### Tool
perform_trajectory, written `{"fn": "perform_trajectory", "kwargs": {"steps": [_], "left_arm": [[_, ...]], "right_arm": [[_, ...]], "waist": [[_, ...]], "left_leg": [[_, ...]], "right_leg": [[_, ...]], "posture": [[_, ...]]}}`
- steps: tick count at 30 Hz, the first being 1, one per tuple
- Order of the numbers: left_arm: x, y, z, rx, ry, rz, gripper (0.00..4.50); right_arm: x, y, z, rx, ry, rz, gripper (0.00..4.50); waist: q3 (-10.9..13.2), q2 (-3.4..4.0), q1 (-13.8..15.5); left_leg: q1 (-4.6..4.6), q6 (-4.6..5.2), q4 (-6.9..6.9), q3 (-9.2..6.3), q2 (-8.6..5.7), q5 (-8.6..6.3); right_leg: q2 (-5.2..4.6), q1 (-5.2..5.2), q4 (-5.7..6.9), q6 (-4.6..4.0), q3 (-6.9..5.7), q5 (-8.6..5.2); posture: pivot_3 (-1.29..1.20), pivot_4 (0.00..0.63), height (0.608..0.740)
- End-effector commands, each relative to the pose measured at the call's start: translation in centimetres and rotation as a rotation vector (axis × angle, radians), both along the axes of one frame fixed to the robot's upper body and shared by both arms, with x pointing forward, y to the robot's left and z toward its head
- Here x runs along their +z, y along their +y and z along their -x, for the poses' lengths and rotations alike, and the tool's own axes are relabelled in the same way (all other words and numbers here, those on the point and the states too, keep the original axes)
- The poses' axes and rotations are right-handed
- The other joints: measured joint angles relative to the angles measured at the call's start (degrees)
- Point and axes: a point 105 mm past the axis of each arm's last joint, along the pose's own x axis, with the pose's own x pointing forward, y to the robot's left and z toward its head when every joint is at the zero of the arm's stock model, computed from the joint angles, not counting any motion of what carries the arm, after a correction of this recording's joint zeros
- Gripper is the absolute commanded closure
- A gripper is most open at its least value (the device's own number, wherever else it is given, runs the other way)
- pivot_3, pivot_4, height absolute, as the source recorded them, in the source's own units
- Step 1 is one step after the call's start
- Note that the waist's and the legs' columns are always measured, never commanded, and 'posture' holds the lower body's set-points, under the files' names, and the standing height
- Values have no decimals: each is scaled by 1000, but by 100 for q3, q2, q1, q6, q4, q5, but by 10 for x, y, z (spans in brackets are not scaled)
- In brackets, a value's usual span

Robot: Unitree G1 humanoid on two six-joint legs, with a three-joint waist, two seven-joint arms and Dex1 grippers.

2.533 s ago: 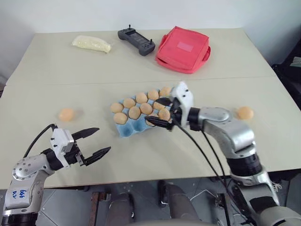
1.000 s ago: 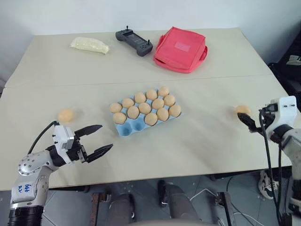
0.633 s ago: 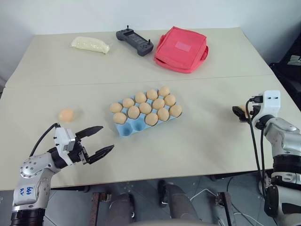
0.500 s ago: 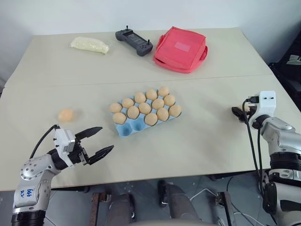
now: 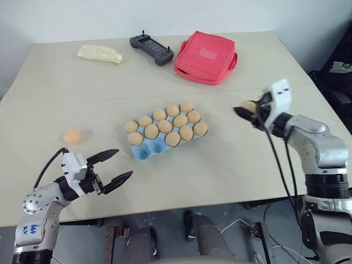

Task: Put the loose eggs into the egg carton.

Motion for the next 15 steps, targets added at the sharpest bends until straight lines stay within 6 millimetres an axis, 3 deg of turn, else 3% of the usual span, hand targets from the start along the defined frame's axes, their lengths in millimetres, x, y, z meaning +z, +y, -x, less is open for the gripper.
{"fn": "perform_trajectory", "kwargs": {"steps": [1, 6, 15], "left_arm": [[10, 3, 0, 4, -50, -4, 0], [11, 4, -3, 11, -60, -10, 0], [13, 8, 0, 40, -73, -11, 0]], "right_arm": [[16, 54, 18, 209, -37, -14, 2850], [14, 117, 32, 402, -39, -14, 2850], [-1, 172, 46, 558, -14, 5, 2850]], "waist": [[0, 0, 5], [-1, -1, 5], [-2, -4, 8]], "left_leg": [[-1, -1, 0, -3, 0, 0], [-5, -3, 0, -2, -5, -1], [-9, -12, 0, -8, -5, -8]], "right_leg": [[0, 0, 2, -3, -6, -1], [-5, -6, 9, -4, -23, -1], [-10, -9, 19, -4, -33, -1]], "posture": [[0, 150, 740], [0, 150, 740], [0, 150, 740]]}}
